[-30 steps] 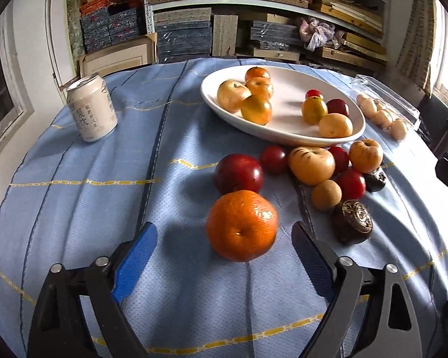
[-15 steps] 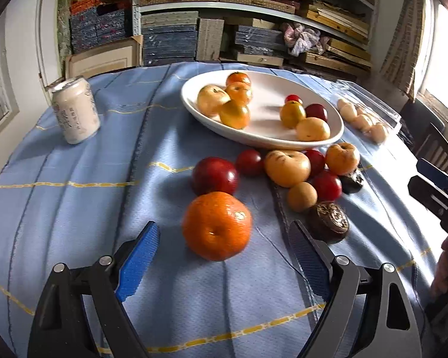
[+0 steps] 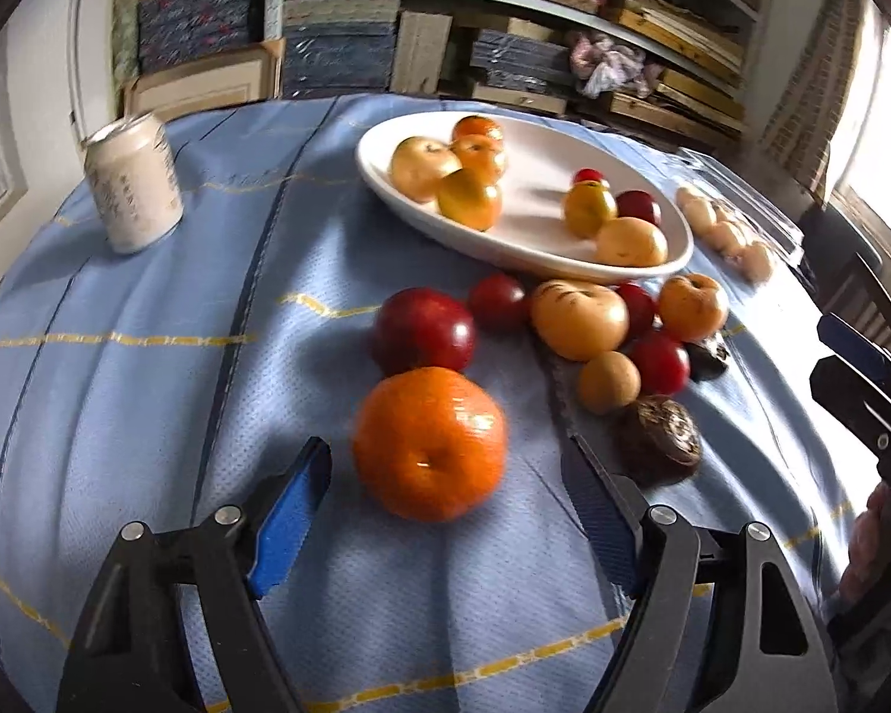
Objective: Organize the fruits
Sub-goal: 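Grasp the second mandarin with the left tool while the right tool grasps the pale striped apple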
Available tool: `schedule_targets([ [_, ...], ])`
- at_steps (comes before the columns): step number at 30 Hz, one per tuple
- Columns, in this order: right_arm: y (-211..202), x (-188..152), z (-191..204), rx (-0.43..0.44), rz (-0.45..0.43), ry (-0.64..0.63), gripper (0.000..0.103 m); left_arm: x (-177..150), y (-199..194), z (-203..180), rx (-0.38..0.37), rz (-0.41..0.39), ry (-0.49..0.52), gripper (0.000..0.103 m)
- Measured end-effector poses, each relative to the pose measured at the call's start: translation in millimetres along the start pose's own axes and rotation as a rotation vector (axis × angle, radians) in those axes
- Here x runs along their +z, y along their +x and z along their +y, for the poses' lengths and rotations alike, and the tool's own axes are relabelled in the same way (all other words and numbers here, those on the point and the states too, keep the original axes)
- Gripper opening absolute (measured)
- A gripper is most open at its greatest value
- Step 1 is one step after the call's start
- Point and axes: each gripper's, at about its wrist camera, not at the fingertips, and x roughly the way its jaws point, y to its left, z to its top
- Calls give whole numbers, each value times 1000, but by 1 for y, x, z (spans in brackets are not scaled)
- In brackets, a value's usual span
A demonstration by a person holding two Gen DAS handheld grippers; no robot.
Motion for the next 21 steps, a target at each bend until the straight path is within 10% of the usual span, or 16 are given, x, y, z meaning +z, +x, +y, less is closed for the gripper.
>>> schedule_targets([
  [4, 16, 11, 17, -24, 40, -95, 95, 0, -1, 3, 70, -9, -5, 80],
  [14, 56, 14, 8, 32, 137, -52, 48, -1, 0, -11, 117, -25, 66, 78],
  [21, 62, 18, 7, 22, 132, -39, 47, 0, 4, -3, 100, -7, 20, 58],
])
